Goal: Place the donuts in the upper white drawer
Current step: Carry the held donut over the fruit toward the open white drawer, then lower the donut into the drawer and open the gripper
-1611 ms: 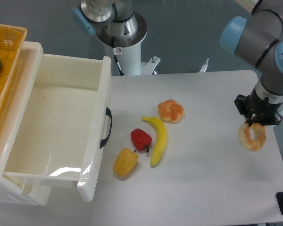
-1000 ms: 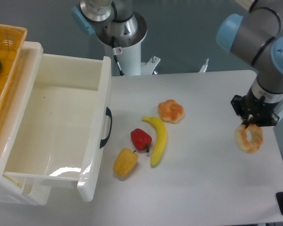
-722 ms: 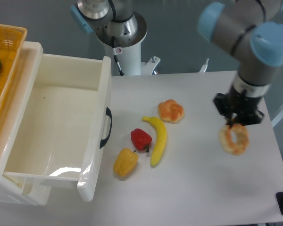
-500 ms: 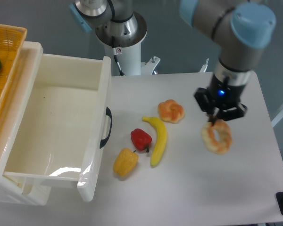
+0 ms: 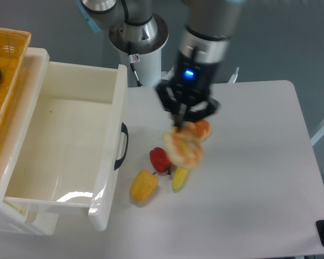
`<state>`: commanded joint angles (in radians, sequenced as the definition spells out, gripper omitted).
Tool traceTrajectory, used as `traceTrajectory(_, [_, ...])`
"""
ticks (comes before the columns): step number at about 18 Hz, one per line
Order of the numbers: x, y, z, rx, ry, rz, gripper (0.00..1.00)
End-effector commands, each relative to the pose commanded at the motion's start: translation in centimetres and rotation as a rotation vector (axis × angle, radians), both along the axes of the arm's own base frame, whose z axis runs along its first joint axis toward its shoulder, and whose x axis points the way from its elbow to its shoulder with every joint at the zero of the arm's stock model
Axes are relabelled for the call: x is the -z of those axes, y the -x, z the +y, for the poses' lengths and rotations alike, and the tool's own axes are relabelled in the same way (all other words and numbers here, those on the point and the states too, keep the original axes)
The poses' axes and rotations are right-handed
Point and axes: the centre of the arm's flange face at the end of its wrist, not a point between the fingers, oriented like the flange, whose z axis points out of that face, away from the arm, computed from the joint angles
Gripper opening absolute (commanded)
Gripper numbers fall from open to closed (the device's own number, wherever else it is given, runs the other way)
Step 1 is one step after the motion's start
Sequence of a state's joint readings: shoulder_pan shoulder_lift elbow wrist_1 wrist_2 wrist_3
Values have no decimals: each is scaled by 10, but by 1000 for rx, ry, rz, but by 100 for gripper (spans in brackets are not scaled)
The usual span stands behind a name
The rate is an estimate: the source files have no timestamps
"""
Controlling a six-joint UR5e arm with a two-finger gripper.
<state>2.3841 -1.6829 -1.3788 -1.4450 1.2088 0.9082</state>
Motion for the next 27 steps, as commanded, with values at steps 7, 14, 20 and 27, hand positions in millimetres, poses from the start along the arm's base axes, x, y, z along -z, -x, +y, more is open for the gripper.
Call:
traceTrajectory(7, [14, -73, 19, 117, 23, -21, 0])
traceTrajectory(14, [23, -97, 29, 164, 35, -30, 34])
traceTrajectory(20, [20, -99, 27, 163, 40, -25, 100])
traceTrajectory(27, [20, -95, 17, 145, 107, -12, 100])
